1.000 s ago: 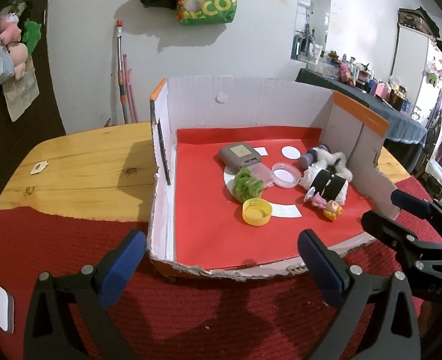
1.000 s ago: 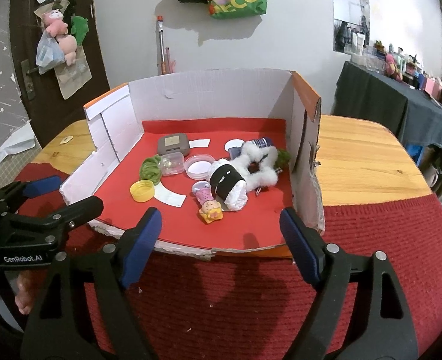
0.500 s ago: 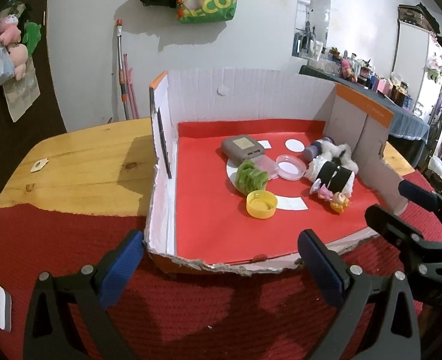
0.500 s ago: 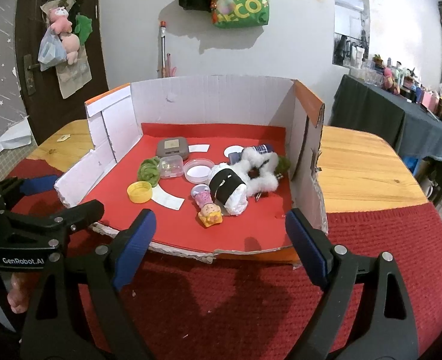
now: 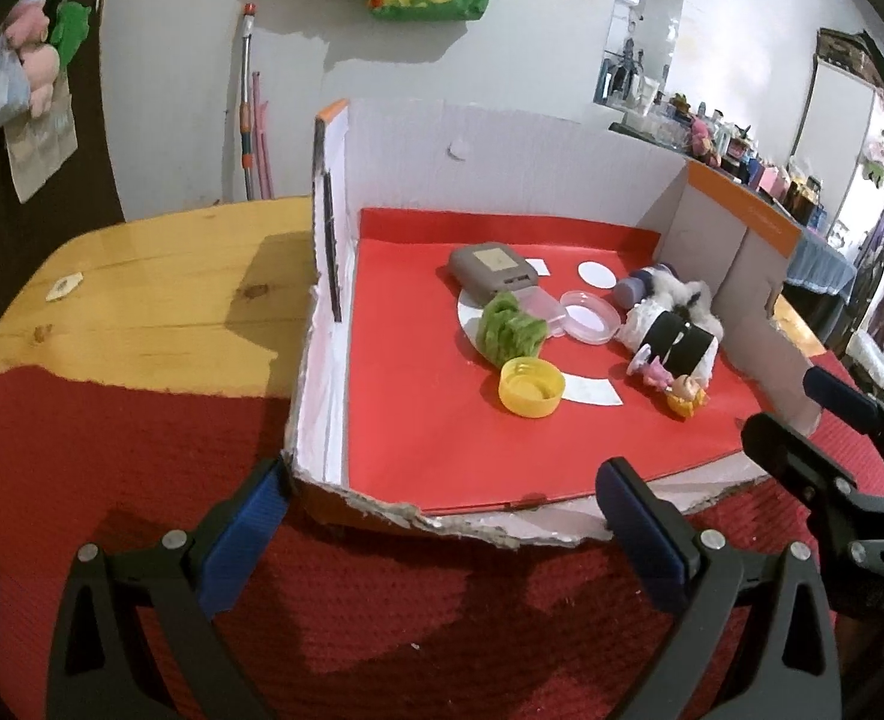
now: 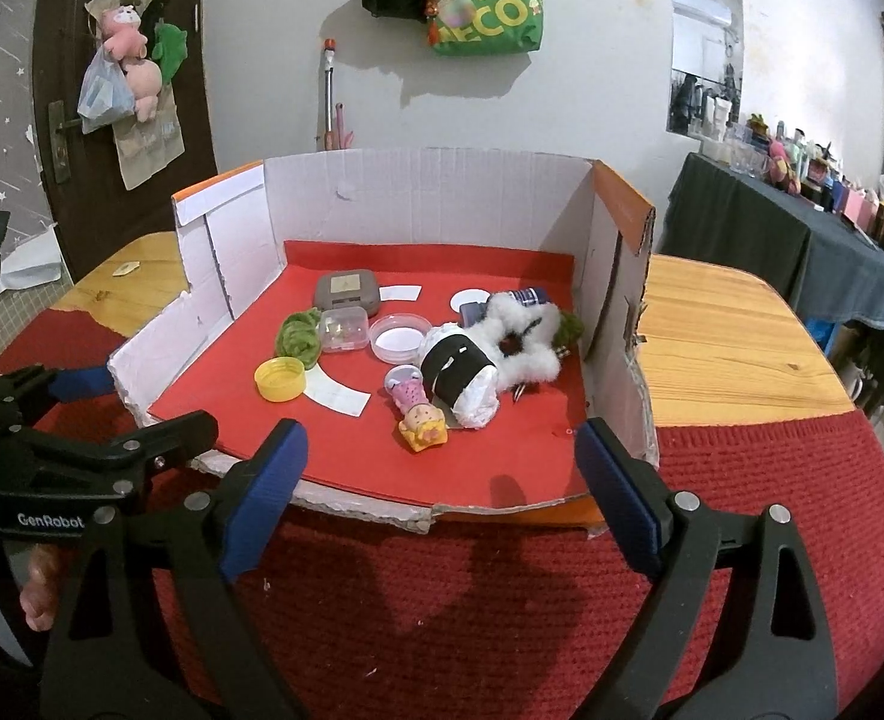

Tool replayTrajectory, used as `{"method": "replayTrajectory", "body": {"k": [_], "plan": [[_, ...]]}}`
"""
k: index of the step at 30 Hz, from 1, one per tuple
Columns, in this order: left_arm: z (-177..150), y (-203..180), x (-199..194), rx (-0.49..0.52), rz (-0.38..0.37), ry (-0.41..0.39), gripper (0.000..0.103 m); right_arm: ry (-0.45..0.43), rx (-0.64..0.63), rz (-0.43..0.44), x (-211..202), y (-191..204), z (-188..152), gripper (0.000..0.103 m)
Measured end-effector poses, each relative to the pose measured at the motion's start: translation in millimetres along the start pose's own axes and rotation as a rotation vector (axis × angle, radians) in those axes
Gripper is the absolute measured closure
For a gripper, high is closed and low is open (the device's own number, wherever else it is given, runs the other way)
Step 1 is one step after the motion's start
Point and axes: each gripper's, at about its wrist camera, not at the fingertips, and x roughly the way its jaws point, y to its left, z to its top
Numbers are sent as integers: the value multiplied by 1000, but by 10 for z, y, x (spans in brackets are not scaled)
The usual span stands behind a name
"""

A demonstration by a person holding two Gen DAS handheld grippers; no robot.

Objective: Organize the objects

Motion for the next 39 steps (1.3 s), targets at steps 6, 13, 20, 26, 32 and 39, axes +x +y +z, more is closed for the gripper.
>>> {"method": "replayTrajectory", "body": {"k": [6, 13, 20, 26, 32, 39], "plan": [[-14, -44, -94, 29, 27, -31, 0, -1, 21, 10, -37, -6, -2, 11], [-46, -50, -223, 24, 8, -33, 0, 0, 33, 10, -154, -9, -31, 12], [-152, -114, -371, 38, 5, -44, 0, 4, 41, 9, -316, -14, -96, 11], [-274, -128, -399, 35, 7, -17, 0, 50, 42, 7, -359, -28, -211, 6], [-391, -108, -326, 14, -4, 54, 0, 124, 36, 1, -289, -34, -353, 6], [-455, -59, -251, -23, -32, 110, 0, 159, 57, -1, -249, -82, -471, 6]]}}
